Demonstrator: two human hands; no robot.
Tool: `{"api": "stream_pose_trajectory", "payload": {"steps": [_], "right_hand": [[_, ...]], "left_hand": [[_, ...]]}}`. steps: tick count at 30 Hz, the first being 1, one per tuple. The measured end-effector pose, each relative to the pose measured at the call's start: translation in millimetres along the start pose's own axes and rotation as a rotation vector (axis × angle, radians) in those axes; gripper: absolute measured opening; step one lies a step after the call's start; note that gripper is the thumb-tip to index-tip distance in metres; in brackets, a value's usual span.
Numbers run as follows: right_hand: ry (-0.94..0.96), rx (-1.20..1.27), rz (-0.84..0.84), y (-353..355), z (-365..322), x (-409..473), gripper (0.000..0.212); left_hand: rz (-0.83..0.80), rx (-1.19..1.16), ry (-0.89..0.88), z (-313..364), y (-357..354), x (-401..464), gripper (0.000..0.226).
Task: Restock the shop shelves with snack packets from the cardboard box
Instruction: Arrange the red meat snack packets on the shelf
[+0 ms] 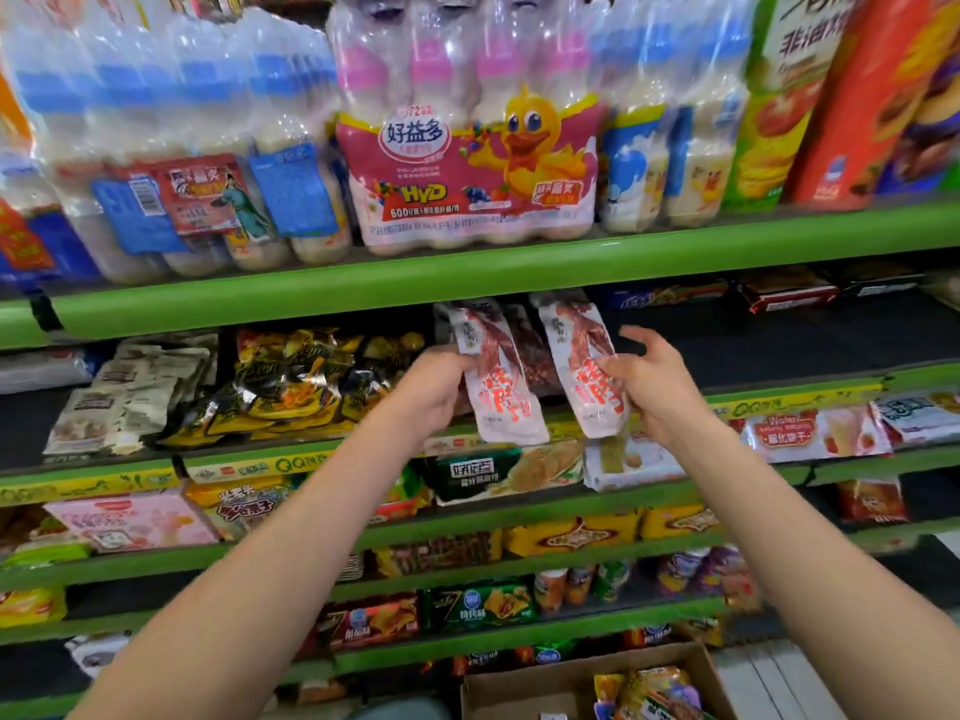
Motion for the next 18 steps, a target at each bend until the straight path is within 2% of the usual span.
{"api": "stream_pose_trajectory", "payload": {"steps": [4,7,11,16,18], "right_hand": [[0.056,-0.071,0.167,-5,-2,51,0.028],[0.089,-0.21,0.181,-18,1,77,0.027],[0.143,-0.419,0.1,-32,5,89,0.027],[0.241,-0.777,-0.047,-35,11,83,0.035],[0.303,-0.874,-0.084,-35,10,82,0.04]], "left_hand": [[0.024,0.08,0.057,11,-35,38,0.02],[0.01,0.141,0.084,12,-55,55,0.024],[-0.015,0.273,0.106,12,-71,62,0.021],[0.004,0.473,-0.065,18,-72,69,0.03],[0.05,0.745,-0.231,23,-65,70,0.027]]}}
Point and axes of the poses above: each hand's wrist, its own x-axis towards the middle knuckle, its own y-axis out of the back of the hand, z = x × y, the point moved 5 cm from there along x, towards the middle knuckle, and after that the axes turned 14 degrees about z, right-handed, at the moved point
